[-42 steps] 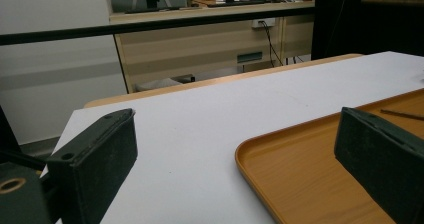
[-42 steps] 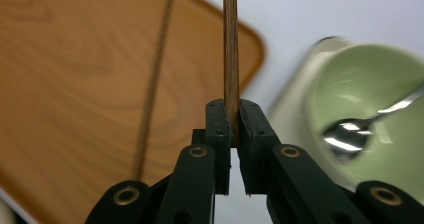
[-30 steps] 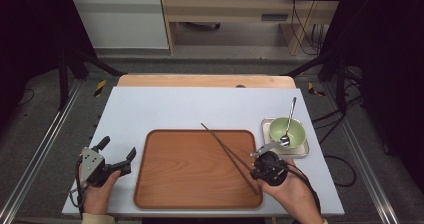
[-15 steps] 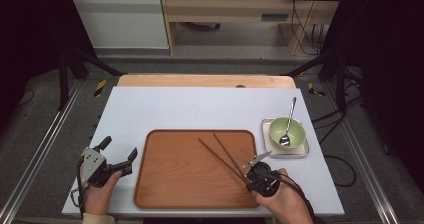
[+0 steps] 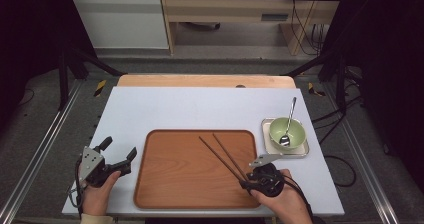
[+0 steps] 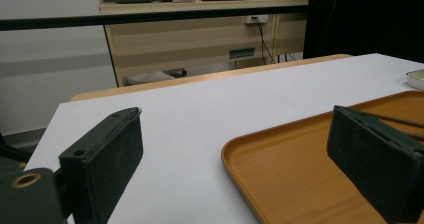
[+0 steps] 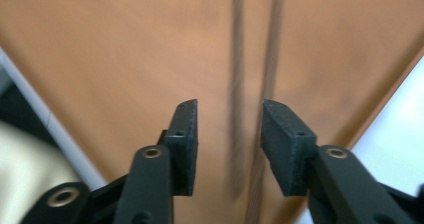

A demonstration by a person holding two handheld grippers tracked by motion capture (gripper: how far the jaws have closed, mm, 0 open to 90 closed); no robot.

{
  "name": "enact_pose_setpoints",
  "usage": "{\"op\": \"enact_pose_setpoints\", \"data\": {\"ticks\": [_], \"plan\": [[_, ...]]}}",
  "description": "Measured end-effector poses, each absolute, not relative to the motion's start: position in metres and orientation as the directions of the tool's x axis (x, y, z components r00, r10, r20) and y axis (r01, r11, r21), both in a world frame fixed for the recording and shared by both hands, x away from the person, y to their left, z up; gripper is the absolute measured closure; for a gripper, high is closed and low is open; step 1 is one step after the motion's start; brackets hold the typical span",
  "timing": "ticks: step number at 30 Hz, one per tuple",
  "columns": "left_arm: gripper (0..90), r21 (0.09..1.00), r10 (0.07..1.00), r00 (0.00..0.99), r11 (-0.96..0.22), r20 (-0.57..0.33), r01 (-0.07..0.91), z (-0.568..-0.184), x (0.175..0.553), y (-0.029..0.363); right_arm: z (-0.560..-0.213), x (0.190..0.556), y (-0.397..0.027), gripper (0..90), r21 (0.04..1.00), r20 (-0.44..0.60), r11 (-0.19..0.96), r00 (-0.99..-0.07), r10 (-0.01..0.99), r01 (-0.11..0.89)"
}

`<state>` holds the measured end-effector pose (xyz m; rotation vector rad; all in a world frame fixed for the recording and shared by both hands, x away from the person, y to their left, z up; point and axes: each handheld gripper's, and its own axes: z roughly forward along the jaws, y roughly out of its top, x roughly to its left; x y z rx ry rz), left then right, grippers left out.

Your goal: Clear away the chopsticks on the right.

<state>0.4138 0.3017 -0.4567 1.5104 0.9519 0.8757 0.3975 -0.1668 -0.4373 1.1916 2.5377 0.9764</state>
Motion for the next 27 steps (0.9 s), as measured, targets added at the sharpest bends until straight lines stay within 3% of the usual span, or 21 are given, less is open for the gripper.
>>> {"op": "enact_pose_setpoints", "data": {"ticks": [2, 5, 7, 9, 13, 18, 23, 27], "plan": [[7.8, 0.990, 0.910, 0.414, -0.077, 0.023, 0.114, -0.456, 0.414, 0.300, -0.439, 0.400, -0.172, 48.6, 0.733, 0.102, 0.388, -0.654, 0.750, 0.559], [7.8, 0.989, 0.905, 0.424, -0.080, 0.021, 0.121, -0.456, 0.415, 0.299, -0.442, 0.406, -0.175, 33.9, 0.792, 0.100, 0.325, -0.634, 0.767, 0.517], [8.4, 0.989, 0.903, 0.428, -0.077, 0.016, 0.126, -0.455, 0.415, 0.298, -0.446, 0.407, -0.176, 29.9, 0.811, 0.124, 0.275, -0.612, 0.781, 0.516], [9.1, 0.989, 0.902, 0.432, -0.073, 0.010, 0.129, -0.454, 0.414, 0.297, -0.450, 0.409, -0.175, 19.8, 0.808, 0.110, 0.290, -0.615, 0.781, 0.513], [11.0, 0.988, 0.895, 0.446, -0.081, 0.015, 0.128, -0.453, 0.414, 0.295, -0.449, 0.406, -0.170, 13.0, 0.838, 0.030, 0.318, -0.621, 0.783, 0.442], [18.2, 0.983, 0.872, 0.489, -0.112, 0.026, 0.147, -0.450, 0.415, 0.293, -0.445, 0.403, -0.171, 14.0, 0.870, -0.017, 0.323, -0.631, 0.776, 0.373], [17.8, 0.977, 0.852, 0.522, -0.134, 0.026, 0.169, -0.445, 0.414, 0.283, -0.443, 0.403, -0.177, 12.3, 0.881, 0.002, 0.292, -0.619, 0.786, 0.373], [21.6, 0.972, 0.847, 0.531, -0.142, 0.022, 0.187, -0.440, 0.413, 0.275, -0.441, 0.403, -0.180, 17.1, 0.894, -0.024, 0.285, -0.599, 0.801, 0.346]]}}
